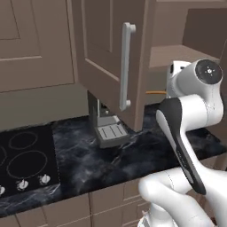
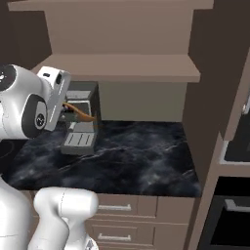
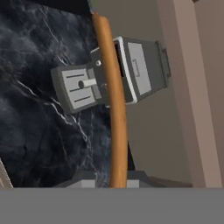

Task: Organize the utensils by type. Pick up the wooden spoons from the counter and place them in the open cabinet. Then pick up the metallic utensils from the counter and place them in the open drawer.

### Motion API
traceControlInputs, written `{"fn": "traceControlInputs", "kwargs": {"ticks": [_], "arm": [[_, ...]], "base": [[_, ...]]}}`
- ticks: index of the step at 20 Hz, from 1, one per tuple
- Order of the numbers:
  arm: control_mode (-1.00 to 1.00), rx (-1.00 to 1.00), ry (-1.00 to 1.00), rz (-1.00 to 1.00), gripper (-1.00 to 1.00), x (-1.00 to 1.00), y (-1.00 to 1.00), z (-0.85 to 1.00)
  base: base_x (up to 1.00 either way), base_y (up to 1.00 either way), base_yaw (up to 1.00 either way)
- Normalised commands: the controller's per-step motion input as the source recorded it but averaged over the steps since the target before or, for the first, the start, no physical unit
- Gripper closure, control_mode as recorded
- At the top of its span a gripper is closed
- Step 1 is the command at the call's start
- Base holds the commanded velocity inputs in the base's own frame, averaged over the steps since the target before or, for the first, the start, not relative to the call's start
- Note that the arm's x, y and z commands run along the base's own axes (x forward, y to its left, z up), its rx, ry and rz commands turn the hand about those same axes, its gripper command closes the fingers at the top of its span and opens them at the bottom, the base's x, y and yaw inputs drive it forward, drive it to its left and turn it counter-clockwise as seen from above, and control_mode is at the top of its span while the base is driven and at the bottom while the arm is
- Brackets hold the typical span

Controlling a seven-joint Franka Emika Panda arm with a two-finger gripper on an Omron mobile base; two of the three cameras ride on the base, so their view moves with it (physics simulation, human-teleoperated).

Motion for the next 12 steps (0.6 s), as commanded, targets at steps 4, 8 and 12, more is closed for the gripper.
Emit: {"fn": "traceControlInputs", "kwargs": {"ticks": [4,8,12], "arm": [[1.0,0.0,0.0,0.0,1.0,0.0,0.0,0.0],[1.0,0.0,0.0,0.0,1.0,0.0,0.0,0.0],[1.0,0.0,0.0,0.0,1.0,0.0,0.0,0.0]], "base": [[-0.06,-0.19,0.39],[-0.03,0.0,0.26],[0.0,-0.19,0.17]]}}
